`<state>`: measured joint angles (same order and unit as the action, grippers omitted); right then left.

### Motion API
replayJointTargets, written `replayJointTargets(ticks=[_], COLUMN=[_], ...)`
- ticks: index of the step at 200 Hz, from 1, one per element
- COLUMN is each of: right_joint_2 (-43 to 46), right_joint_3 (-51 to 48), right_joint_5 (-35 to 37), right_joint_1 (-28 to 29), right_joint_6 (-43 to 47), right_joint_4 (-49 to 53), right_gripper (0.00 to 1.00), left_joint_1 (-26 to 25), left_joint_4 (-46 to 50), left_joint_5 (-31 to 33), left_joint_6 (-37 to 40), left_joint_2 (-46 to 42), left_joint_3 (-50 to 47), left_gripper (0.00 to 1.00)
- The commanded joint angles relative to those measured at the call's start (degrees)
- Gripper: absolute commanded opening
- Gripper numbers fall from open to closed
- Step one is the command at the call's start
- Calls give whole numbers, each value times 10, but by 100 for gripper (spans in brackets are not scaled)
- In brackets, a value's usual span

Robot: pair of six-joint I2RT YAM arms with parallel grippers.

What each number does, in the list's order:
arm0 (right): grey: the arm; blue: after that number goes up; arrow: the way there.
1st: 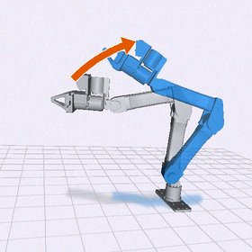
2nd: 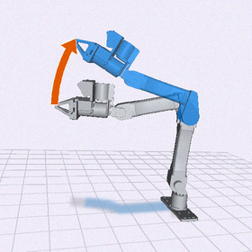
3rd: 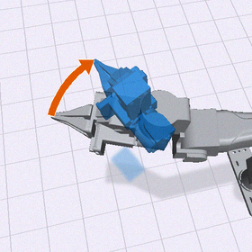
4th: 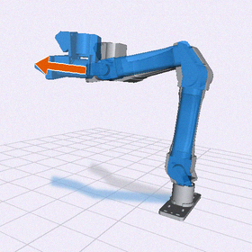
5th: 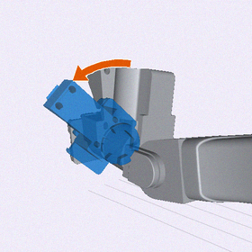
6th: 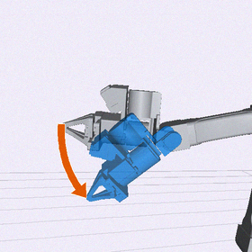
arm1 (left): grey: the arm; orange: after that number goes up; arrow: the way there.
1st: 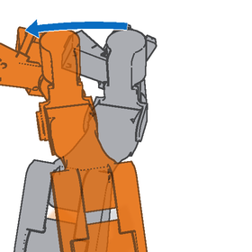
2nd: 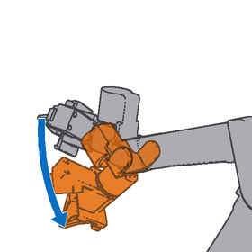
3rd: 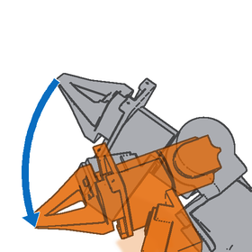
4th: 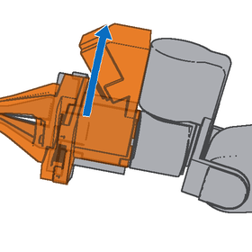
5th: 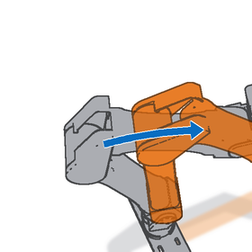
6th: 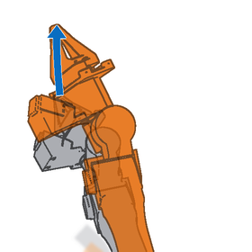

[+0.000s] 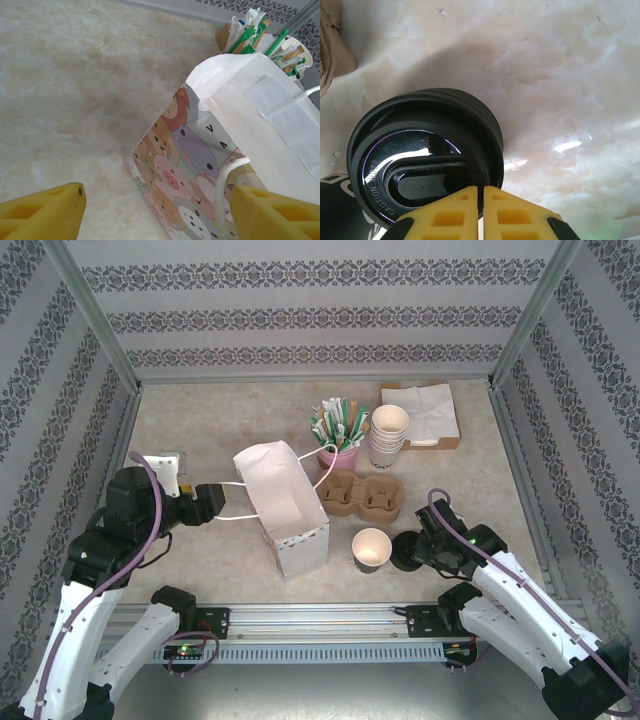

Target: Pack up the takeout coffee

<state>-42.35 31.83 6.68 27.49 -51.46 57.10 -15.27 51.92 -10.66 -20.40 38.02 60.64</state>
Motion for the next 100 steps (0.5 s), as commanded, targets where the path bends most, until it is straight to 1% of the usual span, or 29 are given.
replayJointTargets(ticks=[1,26,36,44,52,59,76,100], right_joint_2=[8,11,12,12,12,12,15,19], right_joint_3=[1,7,6,4,1,-1,-7,-15], right_joint_5=[17,19,18,19,21,24,28,33], right_joint_1=[-3,-3,-3,-3,-3,-3,-3,-4], right_joint_6=[-5,-6,-6,-7,-9,-11,-13,-17], right_joint_4=[1,4,3,2,3,4,0,-11], right_gripper=[9,9,11,16,24,27,29,28], left_joint_1=[5,5,4,5,5,5,5,4], left_joint_4=[-10,-10,-9,-10,-9,-11,-13,-14], left_joint_5=[0,0,1,1,1,0,-1,-3], left_joint_6=[-10,-9,-8,-7,-8,-8,-10,-10], left_joint_2=[-6,-9,-9,-9,-9,-9,-8,-8], left_joint_3=[15,15,15,14,14,15,12,11], left_gripper=[76,77,76,77,76,76,76,76])
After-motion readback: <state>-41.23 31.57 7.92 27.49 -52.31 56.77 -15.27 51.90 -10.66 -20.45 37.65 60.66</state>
